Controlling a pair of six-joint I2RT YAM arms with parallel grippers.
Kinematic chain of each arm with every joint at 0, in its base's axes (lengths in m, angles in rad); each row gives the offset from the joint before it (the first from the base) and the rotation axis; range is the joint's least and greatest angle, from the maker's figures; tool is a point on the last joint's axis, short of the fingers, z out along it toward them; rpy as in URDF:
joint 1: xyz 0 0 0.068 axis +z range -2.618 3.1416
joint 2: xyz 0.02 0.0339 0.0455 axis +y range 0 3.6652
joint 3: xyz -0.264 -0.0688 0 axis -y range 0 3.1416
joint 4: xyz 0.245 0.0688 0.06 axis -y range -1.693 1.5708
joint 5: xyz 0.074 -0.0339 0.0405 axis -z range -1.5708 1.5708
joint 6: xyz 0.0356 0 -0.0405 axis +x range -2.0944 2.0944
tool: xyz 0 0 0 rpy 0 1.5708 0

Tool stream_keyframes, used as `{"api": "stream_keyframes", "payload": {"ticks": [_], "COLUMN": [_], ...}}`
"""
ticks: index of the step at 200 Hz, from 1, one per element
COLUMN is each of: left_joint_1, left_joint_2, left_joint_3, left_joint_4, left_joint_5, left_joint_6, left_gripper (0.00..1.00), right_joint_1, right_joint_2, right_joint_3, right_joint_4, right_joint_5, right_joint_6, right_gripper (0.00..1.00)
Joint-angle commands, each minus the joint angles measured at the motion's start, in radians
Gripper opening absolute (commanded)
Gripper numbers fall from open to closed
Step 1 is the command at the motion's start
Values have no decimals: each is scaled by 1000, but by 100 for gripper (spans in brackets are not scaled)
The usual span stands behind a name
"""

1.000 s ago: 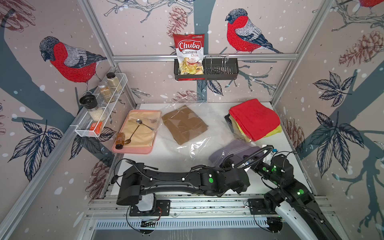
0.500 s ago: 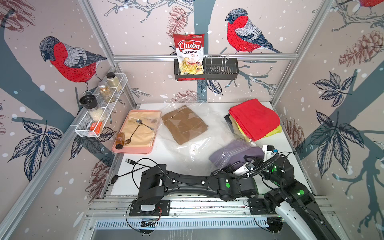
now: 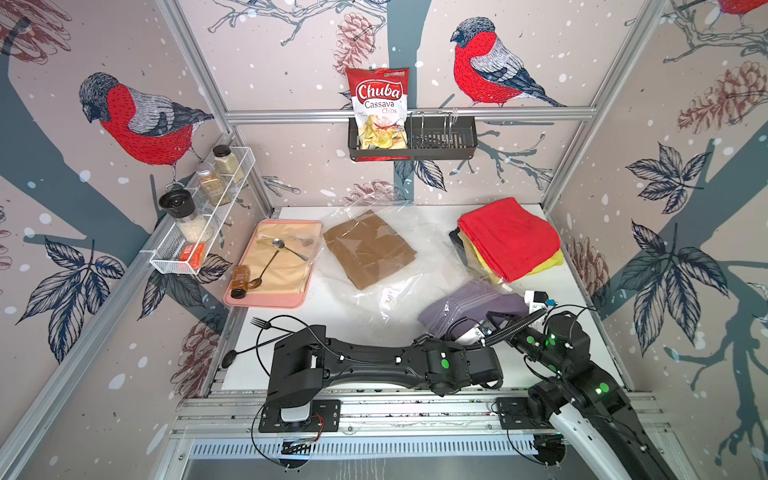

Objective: Take the trousers out of the vacuum bag
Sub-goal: Take out the trousers from the vacuum bag.

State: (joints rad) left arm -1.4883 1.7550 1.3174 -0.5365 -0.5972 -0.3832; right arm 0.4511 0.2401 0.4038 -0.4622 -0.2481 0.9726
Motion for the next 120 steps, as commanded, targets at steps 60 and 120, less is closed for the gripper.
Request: {"api": "stream_keyframes", "payload": {"ticks": [60,120], "left_joint_1": [7,5], "left_joint_2": [-55,-69], "left_joint_3": [-59,-107], "left_joint_4": [75,101], "left_joint_5": [19,9], "left_joint_6": [7,-14], "left_gripper": [0,0], "right_joint_1": [-38,-64], "right_joint_2": [2,10], "right_joint_3": [60,79], "right_joint_4": [-18,-157], "right_joint_5": [108,186], "right_joint_6": [13,33], "right_gripper": [87,100]}}
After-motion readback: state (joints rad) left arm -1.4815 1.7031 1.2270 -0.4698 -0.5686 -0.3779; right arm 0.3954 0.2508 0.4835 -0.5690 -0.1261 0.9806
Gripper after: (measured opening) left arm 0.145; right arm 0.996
